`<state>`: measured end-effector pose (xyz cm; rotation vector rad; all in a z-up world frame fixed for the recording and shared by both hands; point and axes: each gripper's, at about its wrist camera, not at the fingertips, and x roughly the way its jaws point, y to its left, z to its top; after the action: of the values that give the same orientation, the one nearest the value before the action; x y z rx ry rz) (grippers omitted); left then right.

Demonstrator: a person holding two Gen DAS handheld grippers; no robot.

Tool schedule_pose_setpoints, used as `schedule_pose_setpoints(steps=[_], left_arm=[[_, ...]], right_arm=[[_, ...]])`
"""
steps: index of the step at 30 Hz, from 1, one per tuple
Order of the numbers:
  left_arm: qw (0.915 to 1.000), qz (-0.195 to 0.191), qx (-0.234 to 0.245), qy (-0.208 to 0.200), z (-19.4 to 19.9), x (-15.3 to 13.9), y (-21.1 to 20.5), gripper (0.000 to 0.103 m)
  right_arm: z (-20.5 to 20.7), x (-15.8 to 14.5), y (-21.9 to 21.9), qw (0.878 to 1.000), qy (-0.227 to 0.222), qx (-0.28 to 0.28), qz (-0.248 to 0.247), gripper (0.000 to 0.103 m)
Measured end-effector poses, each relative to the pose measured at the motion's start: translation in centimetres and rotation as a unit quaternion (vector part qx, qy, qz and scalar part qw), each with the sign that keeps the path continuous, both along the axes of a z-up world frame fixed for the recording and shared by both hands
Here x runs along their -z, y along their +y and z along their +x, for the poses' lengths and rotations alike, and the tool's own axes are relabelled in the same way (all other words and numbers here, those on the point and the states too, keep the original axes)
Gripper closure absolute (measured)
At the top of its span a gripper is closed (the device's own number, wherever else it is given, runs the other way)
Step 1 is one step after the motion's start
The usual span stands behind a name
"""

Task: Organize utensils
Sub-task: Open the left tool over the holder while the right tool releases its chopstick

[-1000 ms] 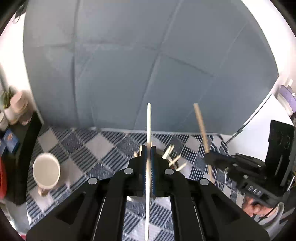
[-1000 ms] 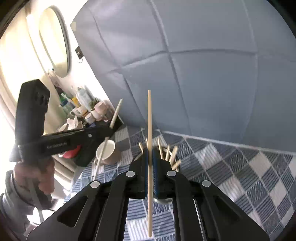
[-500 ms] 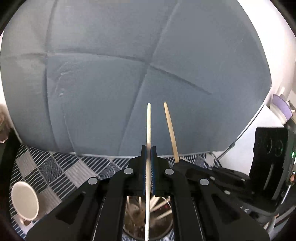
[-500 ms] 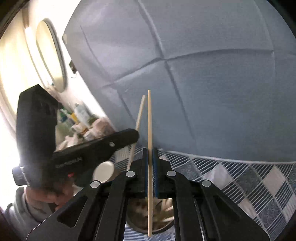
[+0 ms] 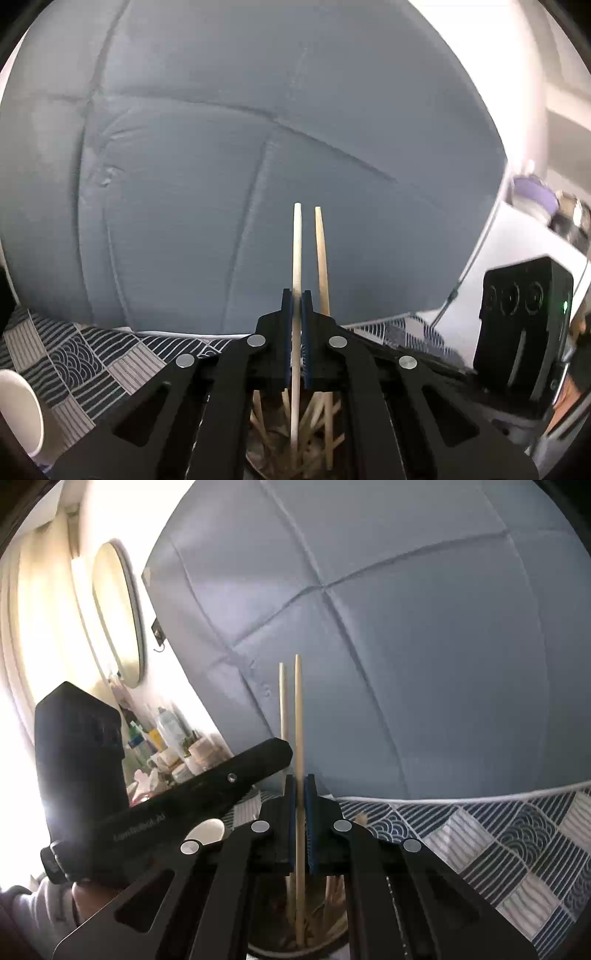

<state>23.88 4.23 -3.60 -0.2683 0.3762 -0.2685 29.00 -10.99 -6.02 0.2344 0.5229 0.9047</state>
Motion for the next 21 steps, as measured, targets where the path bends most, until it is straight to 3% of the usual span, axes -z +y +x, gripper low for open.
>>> schedule_pose_setpoints(steps=[2, 4, 5, 6, 8, 9, 11, 13, 15, 16, 21], left_arm=[[0.9999, 0.012, 0.005, -0.004, -0.3, 0.4, -0.3, 0.098], [0.9997, 0.006, 0.007, -0.024, -1.2, 0.5, -0.3, 0.089], [0.9995, 0.002, 0.004, -0.031, -1.5, 0.7, -0.1, 0.065], [0.9992, 0.005, -0.013, -0.038, -2.0, 0.5, 0.0, 0.047], [0.9984, 0.017, -0.031, -0.045, -2.6, 0.1, 0.1, 0.044], [0.9981, 0.020, -0.035, -0.045, -2.8, 0.0, 0.1, 0.038], [0.9970, 0.024, -0.054, -0.049, -3.3, -0.5, 0.4, 0.029], [0.9963, 0.024, -0.069, -0.045, -3.5, -0.8, 0.8, 0.018], [0.9948, 0.028, -0.087, -0.045, -4.0, -1.3, 1.3, 0.010], [0.9943, 0.029, -0.093, -0.045, -4.3, -1.5, 1.4, 0.007], [0.9907, 0.047, -0.125, -0.028, -5.5, -2.4, 2.2, 0.006]], right_arm=[[-0.4, 0.5, -0.4, 1.000, -0.004, 0.013, -0.007, 0.095], [-0.7, 0.7, -1.0, 1.000, -0.002, 0.022, -0.006, 0.095], [-0.8, 0.6, -1.2, 1.000, -0.002, 0.027, -0.008, 0.095], [-1.0, 0.5, -1.4, 0.999, -0.004, 0.034, -0.010, 0.094], [-1.3, -0.2, -2.0, 0.999, -0.012, 0.046, -0.016, 0.093], [-1.4, -0.6, -2.3, 0.998, -0.017, 0.054, -0.020, 0.088], [-1.8, -1.6, -3.1, 0.996, -0.029, 0.079, -0.021, 0.054], [-2.2, -2.5, -3.7, 0.994, -0.040, 0.102, -0.019, 0.037], [-2.5, -3.6, -4.3, 0.992, -0.048, 0.116, -0.019, 0.028], [-2.6, -4.1, -4.5, 0.990, -0.050, 0.126, -0.024, 0.015], [-3.2, -6.1, -5.0, 0.987, -0.053, 0.145, -0.042, 0.012]])
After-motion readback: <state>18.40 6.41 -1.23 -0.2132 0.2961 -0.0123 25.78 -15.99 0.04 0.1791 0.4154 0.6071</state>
